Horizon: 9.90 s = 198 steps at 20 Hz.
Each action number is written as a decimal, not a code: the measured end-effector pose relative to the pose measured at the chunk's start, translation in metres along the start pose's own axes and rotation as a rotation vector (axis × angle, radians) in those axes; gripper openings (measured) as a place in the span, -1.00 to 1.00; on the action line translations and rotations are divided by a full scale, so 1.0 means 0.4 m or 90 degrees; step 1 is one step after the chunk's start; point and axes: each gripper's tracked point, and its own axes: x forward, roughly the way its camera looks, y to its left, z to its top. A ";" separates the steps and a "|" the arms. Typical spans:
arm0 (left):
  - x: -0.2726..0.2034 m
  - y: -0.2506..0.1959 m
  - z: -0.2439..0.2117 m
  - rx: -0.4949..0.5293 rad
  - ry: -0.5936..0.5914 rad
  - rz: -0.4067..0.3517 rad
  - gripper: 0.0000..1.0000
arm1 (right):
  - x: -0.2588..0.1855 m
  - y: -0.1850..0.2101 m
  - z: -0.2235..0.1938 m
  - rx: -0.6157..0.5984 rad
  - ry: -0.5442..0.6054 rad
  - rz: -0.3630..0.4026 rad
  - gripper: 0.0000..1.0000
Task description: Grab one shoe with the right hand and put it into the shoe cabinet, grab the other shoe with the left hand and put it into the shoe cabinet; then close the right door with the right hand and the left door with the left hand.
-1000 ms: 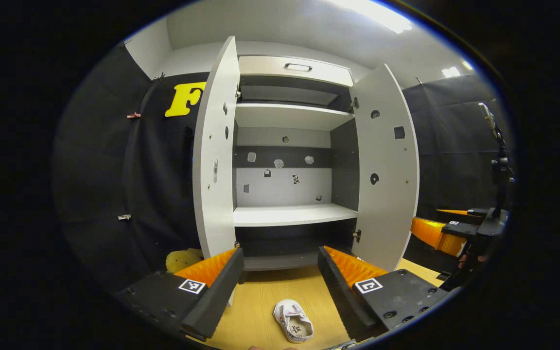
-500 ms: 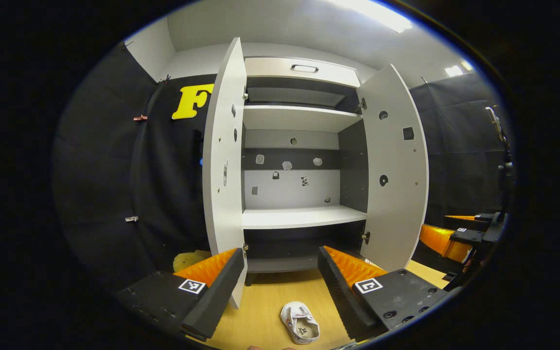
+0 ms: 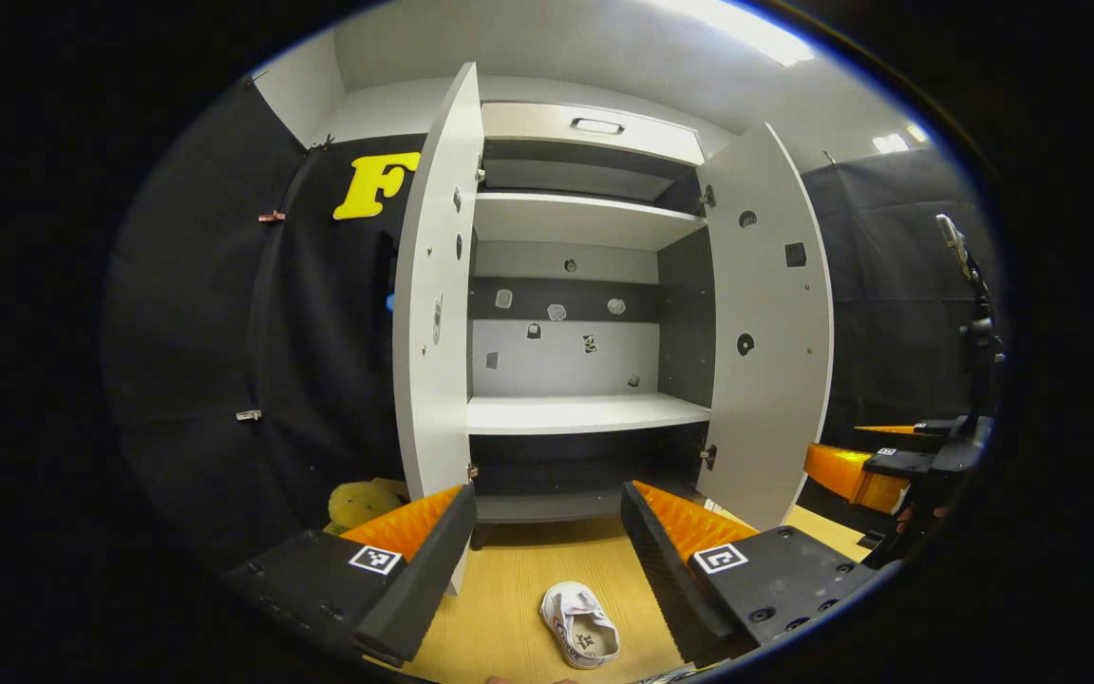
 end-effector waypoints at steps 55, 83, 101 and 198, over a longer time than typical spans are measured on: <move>0.080 0.030 -0.400 -0.063 0.239 0.013 0.91 | 0.358 -0.018 -0.883 -0.003 0.357 -0.074 -0.39; 0.020 0.041 -0.308 -0.031 0.178 0.015 0.91 | 0.386 0.145 -0.286 -0.096 0.169 0.080 -0.89; 0.100 0.050 -0.117 -0.018 0.094 0.039 0.90 | 0.777 0.264 0.239 -0.183 0.011 0.136 -0.90; 0.346 0.009 -0.530 0.037 0.351 0.042 -0.89 | 0.003 -0.080 -0.286 -0.065 0.183 0.041 0.97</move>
